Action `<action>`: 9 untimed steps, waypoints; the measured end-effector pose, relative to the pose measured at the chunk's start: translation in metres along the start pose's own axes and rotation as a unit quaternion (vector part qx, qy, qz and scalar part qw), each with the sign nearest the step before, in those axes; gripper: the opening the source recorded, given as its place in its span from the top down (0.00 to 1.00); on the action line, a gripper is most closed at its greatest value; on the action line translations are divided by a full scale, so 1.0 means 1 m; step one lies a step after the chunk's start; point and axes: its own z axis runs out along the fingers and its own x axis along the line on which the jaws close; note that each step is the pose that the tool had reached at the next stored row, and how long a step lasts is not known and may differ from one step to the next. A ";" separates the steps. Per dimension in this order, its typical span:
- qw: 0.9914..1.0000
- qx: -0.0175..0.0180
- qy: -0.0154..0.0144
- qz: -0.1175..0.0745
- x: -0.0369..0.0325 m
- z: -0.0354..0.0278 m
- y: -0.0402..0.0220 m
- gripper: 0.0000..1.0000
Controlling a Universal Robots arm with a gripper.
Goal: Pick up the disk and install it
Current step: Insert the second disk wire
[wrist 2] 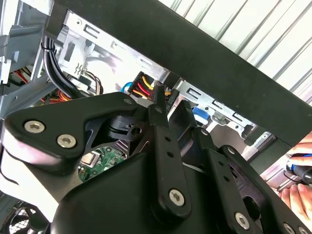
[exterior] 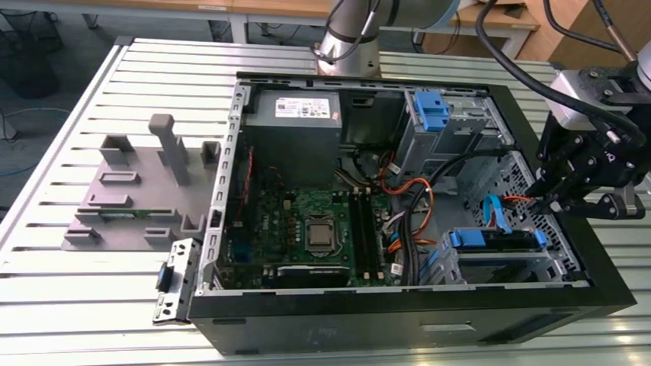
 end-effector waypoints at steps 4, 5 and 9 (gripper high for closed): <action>1.000 0.000 0.000 0.000 0.0000 0.0000 0.0000 0.69; 1.000 0.000 0.000 0.000 0.0000 0.0000 0.0000 0.69; 1.000 0.000 0.000 0.000 0.0000 0.0002 0.0002 0.69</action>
